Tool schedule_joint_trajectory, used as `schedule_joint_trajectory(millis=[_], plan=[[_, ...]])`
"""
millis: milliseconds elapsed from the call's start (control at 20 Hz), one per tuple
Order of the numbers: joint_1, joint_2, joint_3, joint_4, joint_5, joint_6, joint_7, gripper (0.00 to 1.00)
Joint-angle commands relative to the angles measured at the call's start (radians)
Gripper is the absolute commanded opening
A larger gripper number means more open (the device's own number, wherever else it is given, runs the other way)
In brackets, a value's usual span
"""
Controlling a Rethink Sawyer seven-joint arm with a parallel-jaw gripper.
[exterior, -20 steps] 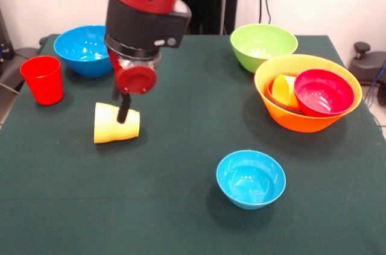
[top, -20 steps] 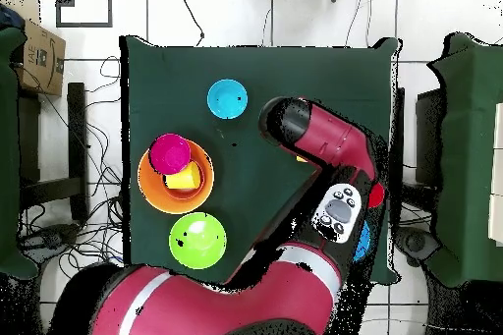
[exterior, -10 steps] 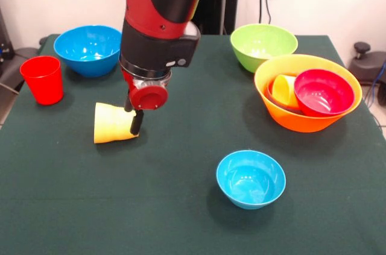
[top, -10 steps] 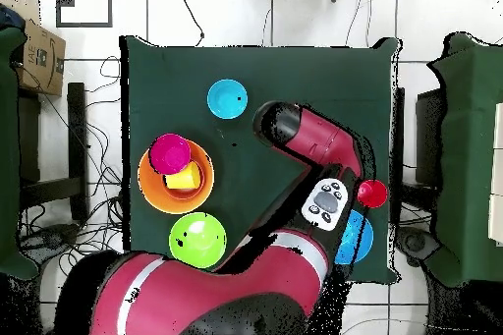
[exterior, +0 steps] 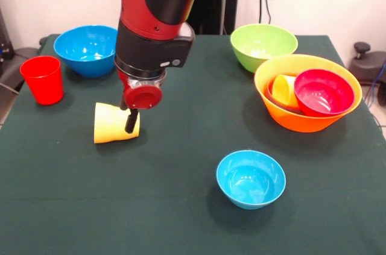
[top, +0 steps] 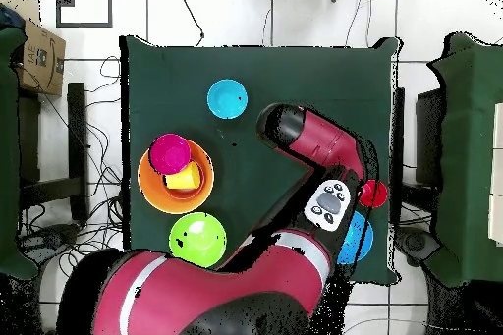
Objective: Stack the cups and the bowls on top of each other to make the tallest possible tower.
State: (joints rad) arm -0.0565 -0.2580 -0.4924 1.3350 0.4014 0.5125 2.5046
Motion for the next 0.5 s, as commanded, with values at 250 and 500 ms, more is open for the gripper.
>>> schedule_joint_trajectory(millis=[250,500], plan=[[-0.004,-0.039,0.054,0.030,0.010,0.078,0.137,1.00],[-0.004,-0.038,0.070,0.042,0.013,0.058,0.136,1.00]])
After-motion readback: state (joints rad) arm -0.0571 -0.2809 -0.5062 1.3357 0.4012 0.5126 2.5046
